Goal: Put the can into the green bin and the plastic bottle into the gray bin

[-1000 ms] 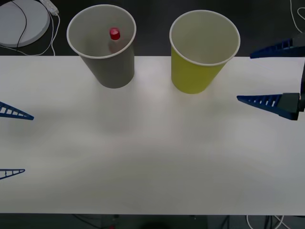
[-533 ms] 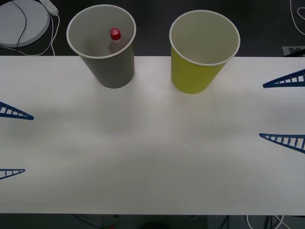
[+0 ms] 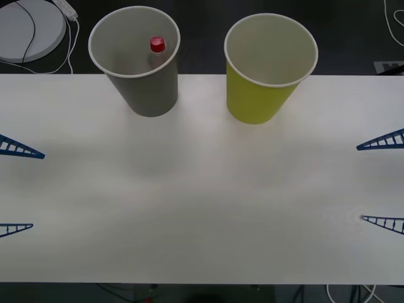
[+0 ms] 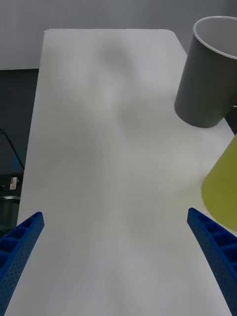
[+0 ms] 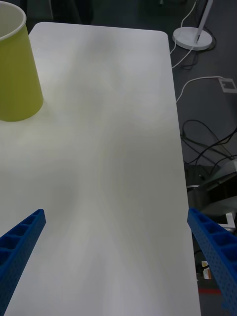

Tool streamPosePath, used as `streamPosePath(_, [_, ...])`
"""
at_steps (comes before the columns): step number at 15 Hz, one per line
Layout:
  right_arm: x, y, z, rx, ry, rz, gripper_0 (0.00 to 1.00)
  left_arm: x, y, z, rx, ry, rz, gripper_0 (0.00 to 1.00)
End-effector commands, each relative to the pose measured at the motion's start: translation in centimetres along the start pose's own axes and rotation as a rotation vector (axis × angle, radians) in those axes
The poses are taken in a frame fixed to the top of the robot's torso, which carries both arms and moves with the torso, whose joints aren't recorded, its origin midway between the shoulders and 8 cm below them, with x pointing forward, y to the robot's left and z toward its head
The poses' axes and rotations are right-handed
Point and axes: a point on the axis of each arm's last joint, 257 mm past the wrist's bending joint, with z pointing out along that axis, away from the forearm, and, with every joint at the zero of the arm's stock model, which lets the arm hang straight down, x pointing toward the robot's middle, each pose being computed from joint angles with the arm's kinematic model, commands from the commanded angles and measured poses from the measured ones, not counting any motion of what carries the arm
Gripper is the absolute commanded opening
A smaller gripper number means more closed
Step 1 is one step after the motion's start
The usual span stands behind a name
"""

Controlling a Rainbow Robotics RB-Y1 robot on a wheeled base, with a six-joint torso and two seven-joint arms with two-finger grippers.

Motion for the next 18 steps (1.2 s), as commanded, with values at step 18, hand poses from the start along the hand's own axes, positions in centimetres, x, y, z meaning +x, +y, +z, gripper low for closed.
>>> streamPosePath(18, [3.0,-1.2,-0.7,-0.023,0.016,0.076,1.0,0.0,0.0,0.0,0.0,0.0,0.0,1.0])
